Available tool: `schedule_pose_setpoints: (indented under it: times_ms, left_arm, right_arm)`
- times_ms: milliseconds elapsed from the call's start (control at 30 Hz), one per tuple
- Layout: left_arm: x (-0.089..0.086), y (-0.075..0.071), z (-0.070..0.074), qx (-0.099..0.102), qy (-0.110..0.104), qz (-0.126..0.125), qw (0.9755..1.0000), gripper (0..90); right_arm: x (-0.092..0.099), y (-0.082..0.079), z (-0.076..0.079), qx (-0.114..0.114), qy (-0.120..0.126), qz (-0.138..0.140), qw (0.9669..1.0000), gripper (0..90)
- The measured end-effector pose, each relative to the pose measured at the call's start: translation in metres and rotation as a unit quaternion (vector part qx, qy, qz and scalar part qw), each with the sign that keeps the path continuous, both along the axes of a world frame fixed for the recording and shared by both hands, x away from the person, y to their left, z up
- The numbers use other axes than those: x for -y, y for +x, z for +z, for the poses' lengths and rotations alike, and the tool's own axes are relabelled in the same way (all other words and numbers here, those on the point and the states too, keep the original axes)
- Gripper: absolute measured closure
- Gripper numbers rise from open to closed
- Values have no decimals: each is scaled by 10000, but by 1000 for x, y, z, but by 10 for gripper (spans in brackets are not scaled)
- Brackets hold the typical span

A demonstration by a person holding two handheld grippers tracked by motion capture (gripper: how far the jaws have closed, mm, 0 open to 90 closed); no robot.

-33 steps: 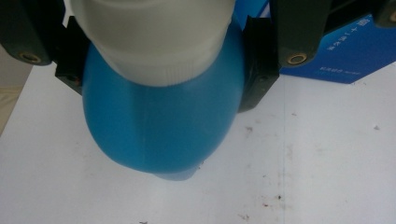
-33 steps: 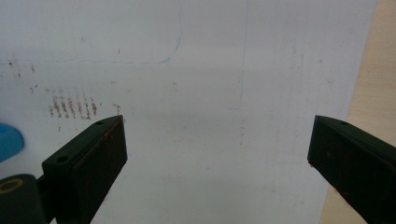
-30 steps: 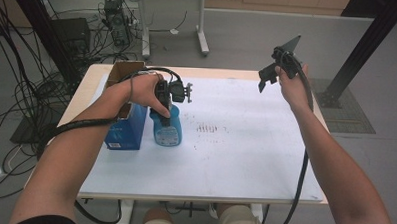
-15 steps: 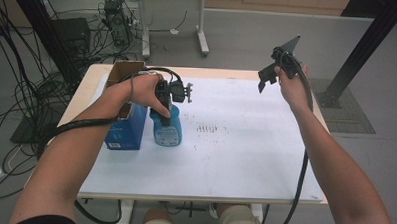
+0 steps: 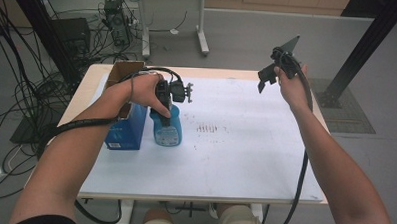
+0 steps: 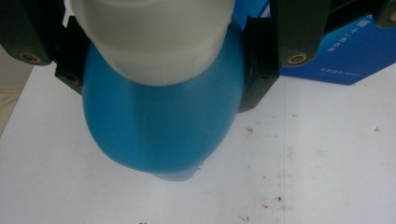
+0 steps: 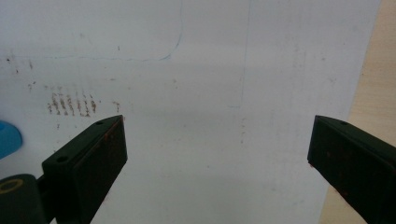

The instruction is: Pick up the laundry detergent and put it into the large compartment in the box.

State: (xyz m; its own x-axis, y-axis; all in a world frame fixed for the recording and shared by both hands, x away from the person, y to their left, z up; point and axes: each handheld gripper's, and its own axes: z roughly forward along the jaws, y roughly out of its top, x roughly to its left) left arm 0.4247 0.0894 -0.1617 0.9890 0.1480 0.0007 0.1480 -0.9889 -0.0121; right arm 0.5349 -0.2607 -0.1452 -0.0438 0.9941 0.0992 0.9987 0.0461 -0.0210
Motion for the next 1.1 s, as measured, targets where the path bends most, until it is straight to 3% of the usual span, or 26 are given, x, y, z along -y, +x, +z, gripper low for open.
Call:
schedule_pose_setpoints:
  times_ms: [500, 800, 967, 1100]
  left_arm:
    - [1, 3, 0, -43, 31, 110, 9999, 365]
    - [-2, 5, 1, -83, 27, 452, 9989, 368]
    - [-4, 8, 11, -125, -52, 715, 9973, 368]
    - [-4, 7, 29, -85, -121, 944, 9954, 368]
  right_arm:
    - [-2, 1, -1, -33, -7, 38, 10000, 45]
    - [-6, 0, -4, -46, 3, 82, 10000, 45]
    - [-5, -1, -5, -58, 28, 92, 9999, 45]
    - [-5, -3, -3, -19, 55, 87, 9999, 45]
